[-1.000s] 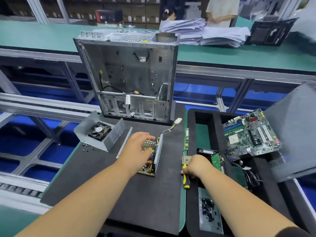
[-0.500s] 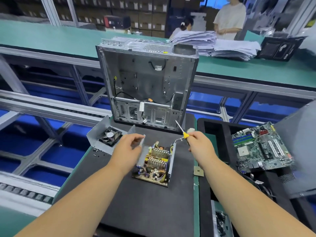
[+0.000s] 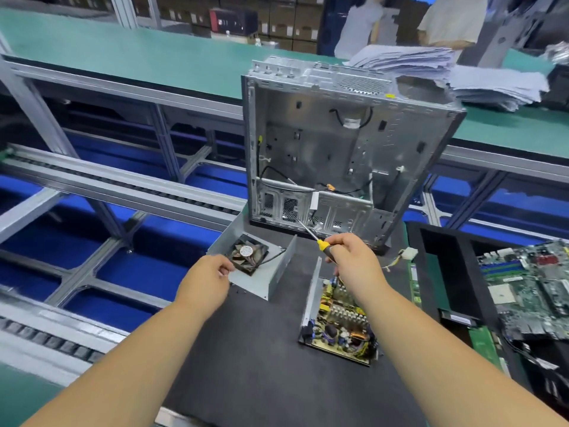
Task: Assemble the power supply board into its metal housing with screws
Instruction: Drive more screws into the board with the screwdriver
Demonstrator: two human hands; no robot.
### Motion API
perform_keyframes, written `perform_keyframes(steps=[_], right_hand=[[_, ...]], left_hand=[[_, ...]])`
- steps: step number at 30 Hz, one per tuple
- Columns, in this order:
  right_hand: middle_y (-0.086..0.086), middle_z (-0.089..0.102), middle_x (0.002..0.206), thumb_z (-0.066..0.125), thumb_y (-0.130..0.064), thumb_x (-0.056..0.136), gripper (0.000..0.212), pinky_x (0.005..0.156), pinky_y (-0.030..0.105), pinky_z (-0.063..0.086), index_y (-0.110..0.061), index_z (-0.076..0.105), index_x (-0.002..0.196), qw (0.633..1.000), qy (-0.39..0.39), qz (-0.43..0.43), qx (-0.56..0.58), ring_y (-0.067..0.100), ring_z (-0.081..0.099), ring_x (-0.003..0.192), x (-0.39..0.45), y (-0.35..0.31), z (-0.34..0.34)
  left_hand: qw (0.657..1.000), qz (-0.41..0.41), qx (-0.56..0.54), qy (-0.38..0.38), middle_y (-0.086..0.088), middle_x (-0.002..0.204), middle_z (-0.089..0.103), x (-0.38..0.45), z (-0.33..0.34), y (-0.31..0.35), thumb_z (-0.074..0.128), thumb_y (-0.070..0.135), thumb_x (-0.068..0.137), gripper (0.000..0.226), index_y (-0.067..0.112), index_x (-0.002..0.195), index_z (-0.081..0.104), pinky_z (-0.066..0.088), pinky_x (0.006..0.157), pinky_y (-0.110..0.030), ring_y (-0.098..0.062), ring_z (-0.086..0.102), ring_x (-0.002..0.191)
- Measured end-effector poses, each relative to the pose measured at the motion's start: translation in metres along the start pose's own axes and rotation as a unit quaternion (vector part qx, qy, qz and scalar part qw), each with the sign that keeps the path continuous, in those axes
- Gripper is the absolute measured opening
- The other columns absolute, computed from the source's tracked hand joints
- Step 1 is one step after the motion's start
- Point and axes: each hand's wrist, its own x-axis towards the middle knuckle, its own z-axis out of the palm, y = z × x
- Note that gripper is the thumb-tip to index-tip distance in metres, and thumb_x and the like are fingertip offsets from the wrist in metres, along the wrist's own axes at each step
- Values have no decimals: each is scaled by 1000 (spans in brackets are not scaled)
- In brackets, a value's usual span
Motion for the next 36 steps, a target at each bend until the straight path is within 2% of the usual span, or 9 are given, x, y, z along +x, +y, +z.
perform_keyframes(steps=[3, 8, 17, 23, 27, 29, 32, 34, 36], right_hand=[[-3, 69, 88, 53, -21, 95, 14, 45, 16, 42, -30, 63, 96, 1000, -2, 4, -10, 2, 54, 56, 5, -3, 11], [-3, 69, 83, 52, -21, 93, 16, 41, 18, 38, -32, 63, 95, 1000, 2, 12, 0, 2, 50, 49, 12, -3, 20], [-7, 70, 79, 52, -21, 92, 18, 43, 16, 39, -34, 64, 95, 1000, 11, 8, 2, 4, 51, 51, 9, 4, 16], [-7, 71, 72, 56, -15, 87, 17, 48, 23, 39, -29, 63, 93, 999, 29, 23, 27, 11, 49, 55, -1, 1, -1], [9, 71, 85, 62, -15, 86, 8, 62, 30, 43, -22, 64, 91, 999, 21, -2, 43, 14, 52, 64, -13, 0, -16], [12, 72, 92, 63, -14, 87, 6, 68, 34, 44, -20, 64, 90, 998, 12, -22, 58, 15, 54, 69, -21, -2, -24], [4, 71, 83, 67, -14, 87, 8, 58, 22, 43, -22, 68, 84, 995, 25, -59, 78, 7, 52, 62, -34, -4, -40], [-10, 69, 73, 68, -14, 87, 10, 49, 13, 42, -23, 69, 83, 992, 36, -83, 84, 2, 51, 54, -44, -6, -51], [-15, 67, 62, 68, -14, 88, 10, 46, 11, 42, -22, 70, 83, 990, 41, -97, 97, 4, 49, 50, -54, -6, -61]], left_hand=[[994, 43, 77, -59, 15, 97, 58, 6, 7, -12, 61, 12, 86, 29, 40, 81, 57, 51, 76, -30, -11, 59, 88], [974, 98, 177, -97, 13, 100, 55, 15, 19, -17, 70, 28, 85, 11, 35, 91, 66, 53, 81, -34, -15, 58, 96], [974, 112, 178, -81, 13, 93, 54, 14, 23, -13, 66, 26, 89, 9, 33, 84, 63, 50, 76, -31, -14, 55, 91], [996, 60, 23, -62, 12, 76, 61, -1, 18, 9, 68, 27, 87, 14, 33, 76, 62, 42, 57, -23, -3, 56, 70], [987, 38, -142, -59, 6, 82, 67, -14, 15, 42, 71, 21, 87, 11, 29, 80, 66, 44, 65, -16, -7, 59, 70], [975, 30, -208, -69, -1, 82, 69, -20, 15, 59, 72, 18, 86, 10, 24, 81, 67, 42, 60, -11, -8, 59, 69], [956, 27, -280, -82, -1, 76, 70, -28, 17, 79, 72, 12, 85, 9, 19, 83, 67, 39, 54, -5, -1, 59, 60], [935, 19, -341, -95, 1, 72, 69, -33, 20, 89, 69, 7, 87, 10, 17, 86, 67, 43, 58, -9, -2, 59, 60], [913, 9, -394, -110, 2, 73, 69, -36, 25, 97, 65, 2, 89, 12, 14, 90, 67, 45, 60, -14, -6, 60, 64]])
